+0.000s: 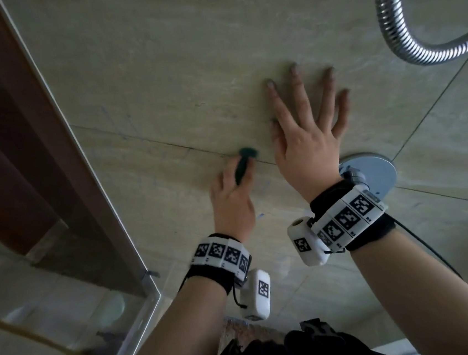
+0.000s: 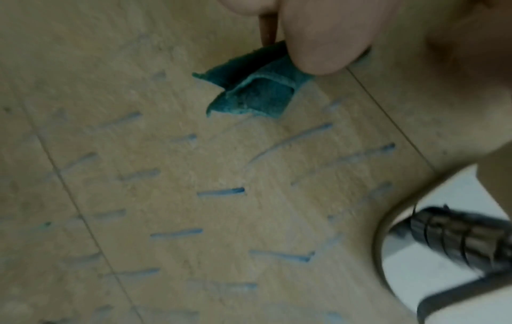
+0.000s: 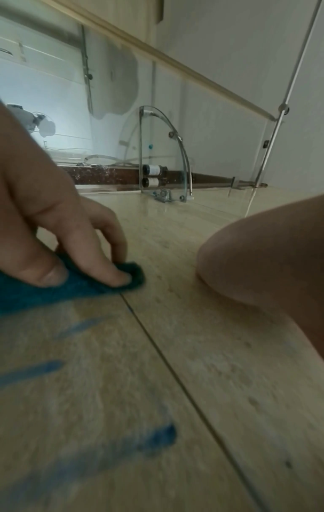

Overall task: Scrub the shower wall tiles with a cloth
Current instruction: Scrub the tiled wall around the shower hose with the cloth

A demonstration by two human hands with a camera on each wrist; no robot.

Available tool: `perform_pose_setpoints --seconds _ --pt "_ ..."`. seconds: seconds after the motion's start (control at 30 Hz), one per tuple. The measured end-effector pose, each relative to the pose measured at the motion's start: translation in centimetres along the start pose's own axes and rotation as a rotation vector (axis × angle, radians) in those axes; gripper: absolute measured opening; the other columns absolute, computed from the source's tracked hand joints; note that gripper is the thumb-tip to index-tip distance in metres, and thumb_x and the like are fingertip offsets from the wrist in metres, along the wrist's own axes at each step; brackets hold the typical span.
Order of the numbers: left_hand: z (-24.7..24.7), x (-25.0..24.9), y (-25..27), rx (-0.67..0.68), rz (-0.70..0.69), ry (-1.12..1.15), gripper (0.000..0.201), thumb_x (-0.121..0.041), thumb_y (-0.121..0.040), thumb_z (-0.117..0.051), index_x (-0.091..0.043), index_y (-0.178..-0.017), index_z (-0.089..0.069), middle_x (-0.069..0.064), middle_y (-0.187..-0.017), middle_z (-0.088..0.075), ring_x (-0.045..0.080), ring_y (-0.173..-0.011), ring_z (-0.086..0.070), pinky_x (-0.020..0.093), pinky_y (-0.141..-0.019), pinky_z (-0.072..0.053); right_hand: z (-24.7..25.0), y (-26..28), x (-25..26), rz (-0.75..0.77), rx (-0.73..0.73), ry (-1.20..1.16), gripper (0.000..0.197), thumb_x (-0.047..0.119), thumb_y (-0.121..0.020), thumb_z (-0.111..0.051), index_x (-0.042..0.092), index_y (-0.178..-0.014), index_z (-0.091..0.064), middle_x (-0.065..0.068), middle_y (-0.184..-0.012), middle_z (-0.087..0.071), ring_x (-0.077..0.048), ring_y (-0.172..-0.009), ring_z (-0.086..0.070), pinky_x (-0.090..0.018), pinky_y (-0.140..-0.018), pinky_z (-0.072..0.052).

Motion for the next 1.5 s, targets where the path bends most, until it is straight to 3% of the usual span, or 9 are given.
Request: perform_pose_setpoints --seconds 0.17,0.3,0.37,0.53,0.77,0.97,1.1,1.3,1.5 --pt "-0.3 -0.8 0.1 0.05 -0.179 -0.125 0.08 0.011 -0.062 -0.063 -0.024 -0.133 -0.051 0.0 -0.137 -0.032 0.026 -0.1 -0.037 0.046 -0.077 -0.05 0.2 0.1 -0.4 0.033 0.011 0.007 0.048 0.032 -0.102 -0.041 0.03 -0.149 -0.031 0.001 -0.158 -0.021 -0.042 -0.143 -0.007 -0.056 -0.115 -0.002" --pt "1.6 2.4 -0.6 -0.117 0.2 -0.099 0.074 0.013 -0.069 -0.067 -0.015 -0.136 -0.054 -0.004 -0.139 -0.025 0.029 -0.11 -0.029 0.053 -0.087 -0.046 0.4 0.1 -0.4 0.036 0.019 -0.009 0.05 0.032 -0.101 -0.043 0.03 -0.149 -0.03 0.002 -0.158 -0.02 -0.041 -0.143 -0.004 -0.054 -0.115 0.002" --pt "1.3 1.8 -0.6 -0.13 0.249 -0.065 0.072 0.015 -0.072 -0.064 -0.014 -0.137 -0.053 -0.004 -0.14 -0.023 0.03 -0.111 -0.029 0.054 -0.088 -0.045 0.5 0.2 -0.4 0.039 0.018 -0.01 0.05 0.032 -0.101 -0.043 0.03 -0.149 -0.03 0.002 -0.158 -0.02 -0.04 -0.143 -0.004 -0.054 -0.115 0.001" --pt "0.1 -2.9 -0.4 -0.063 -0.11 -0.124 0.076 0.018 -0.06 -0.068 -0.018 -0.126 -0.063 0.002 -0.136 -0.033 0.026 -0.101 -0.038 0.045 -0.079 -0.049 0.6 0.2 -0.5 0.075 0.015 -0.011 0.053 0.029 -0.099 -0.047 0.028 -0.149 -0.031 0.002 -0.158 -0.021 -0.038 -0.143 -0.002 -0.052 -0.115 0.006" --pt "2.9 1.7 -2.7 -0.232 0.378 -0.015 0.059 0.012 -0.083 -0.051 -0.01 -0.138 -0.051 0.021 -0.147 -0.037 0.045 -0.109 -0.045 0.052 -0.093 -0.043 0.6 0.3 -0.5 0.106 0.003 -0.06 0.061 0.018 -0.093 -0.054 0.027 -0.149 -0.031 0.001 -0.159 -0.019 -0.038 -0.142 0.003 -0.053 -0.113 0.01" --pt "3.2 1.4 -2.6 -0.2 0.152 -0.056 0.064 0.016 -0.075 -0.057 -0.014 -0.132 -0.058 0.009 -0.141 -0.038 0.041 -0.1 -0.048 0.05 -0.086 -0.049 -0.1 -0.7 1.1 0.094 -0.021 -0.021 0.065 0.019 -0.091 -0.058 0.028 -0.149 -0.032 -0.002 -0.159 -0.017 -0.043 -0.141 0.002 -0.057 -0.11 0.012" --pt "5.8 5.0 -4.6 -0.27 0.246 -0.069 0.058 0.009 -0.082 -0.049 -0.012 -0.136 -0.052 0.015 -0.144 -0.04 0.041 -0.104 -0.045 0.052 -0.086 -0.048 -0.7 -2.2 3.3 0.05 -0.067 -0.013 0.058 0.023 -0.093 -0.056 0.029 -0.147 -0.035 -0.002 -0.158 -0.02 -0.045 -0.14 -0.002 -0.059 -0.11 0.008" --pt "8.2 8.5 -6.5 -0.26 0.165 -0.076 0.067 0.015 -0.076 -0.056 -0.014 -0.136 -0.053 -0.001 -0.141 -0.027 0.027 -0.107 -0.033 0.052 -0.089 -0.046 -2.0 -4.9 8.0 0.003 -0.092 -0.016 0.053 0.03 -0.097 -0.05 0.031 -0.147 -0.034 -0.003 -0.158 -0.021 -0.046 -0.14 -0.004 -0.063 -0.111 0.003" --pt "10.4 10.8 -7.9 -0.263 0.075 -0.127 0.072 0.017 -0.07 -0.058 -0.014 -0.135 -0.055 0.0 -0.141 -0.028 0.027 -0.108 -0.032 0.05 -0.089 -0.044 -2.6 -6.2 10.9 -0.092 -0.133 -0.002 0.054 0.03 -0.095 -0.054 0.031 -0.146 -0.037 -0.005 -0.157 -0.025 -0.046 -0.139 -0.005 -0.062 -0.111 -0.003"
Point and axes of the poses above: each hand's wrist, its own y-axis away from the middle knuckle, its own z-axis out of the back of the hand, x = y × z, the point moved 7 cm from there along -y, towards the middle knuckle
